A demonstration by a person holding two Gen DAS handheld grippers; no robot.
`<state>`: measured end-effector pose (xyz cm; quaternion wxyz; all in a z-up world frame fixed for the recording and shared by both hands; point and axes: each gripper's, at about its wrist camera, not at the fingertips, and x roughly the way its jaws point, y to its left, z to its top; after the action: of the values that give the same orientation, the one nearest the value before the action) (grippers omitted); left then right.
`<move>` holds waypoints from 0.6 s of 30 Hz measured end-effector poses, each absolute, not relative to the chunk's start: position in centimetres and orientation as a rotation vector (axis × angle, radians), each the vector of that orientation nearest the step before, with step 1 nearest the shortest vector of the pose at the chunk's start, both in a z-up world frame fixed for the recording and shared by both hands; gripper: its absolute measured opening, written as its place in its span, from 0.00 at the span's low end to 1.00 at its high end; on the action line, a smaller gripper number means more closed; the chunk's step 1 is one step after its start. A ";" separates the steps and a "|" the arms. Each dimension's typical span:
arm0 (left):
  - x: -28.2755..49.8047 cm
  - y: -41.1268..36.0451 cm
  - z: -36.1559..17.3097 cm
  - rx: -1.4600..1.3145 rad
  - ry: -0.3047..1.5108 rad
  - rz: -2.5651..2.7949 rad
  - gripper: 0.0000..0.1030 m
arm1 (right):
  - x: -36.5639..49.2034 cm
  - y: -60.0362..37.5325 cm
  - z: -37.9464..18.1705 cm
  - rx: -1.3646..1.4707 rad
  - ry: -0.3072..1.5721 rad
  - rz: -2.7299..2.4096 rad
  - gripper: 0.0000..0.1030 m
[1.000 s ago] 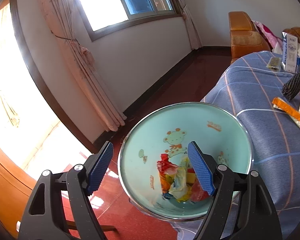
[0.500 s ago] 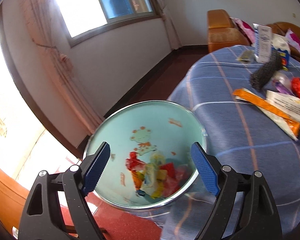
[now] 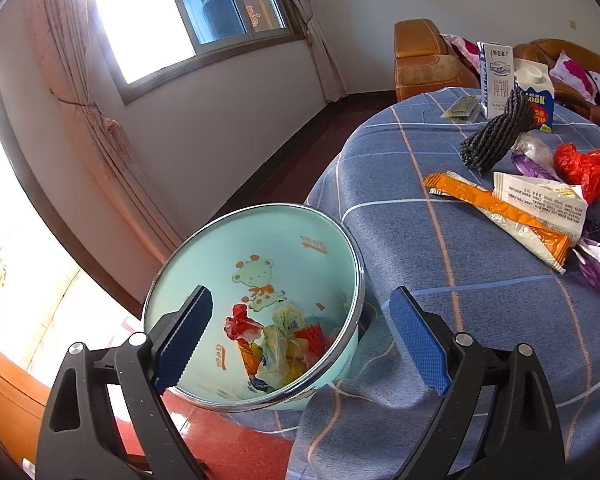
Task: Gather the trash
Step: 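Reach the right tool to the purple bag and close on it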
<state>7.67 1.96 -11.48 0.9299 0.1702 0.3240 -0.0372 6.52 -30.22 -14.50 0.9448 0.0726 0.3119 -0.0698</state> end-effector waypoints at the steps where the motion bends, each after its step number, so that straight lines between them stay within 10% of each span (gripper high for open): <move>1: 7.7 1.9 -11.4 0.350 0.661 -0.076 0.86 | 7.0 -30.3 -14.4 0.152 0.638 -0.141 0.63; 18: 8.0 2.7 -10.7 0.308 0.647 -0.057 0.87 | 7.4 -23.7 -14.7 0.152 0.698 0.038 0.59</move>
<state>8.00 2.73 -10.71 0.9361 0.1508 0.3167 -0.0278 7.40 -23.69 -14.69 0.9368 0.0742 0.3415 0.0187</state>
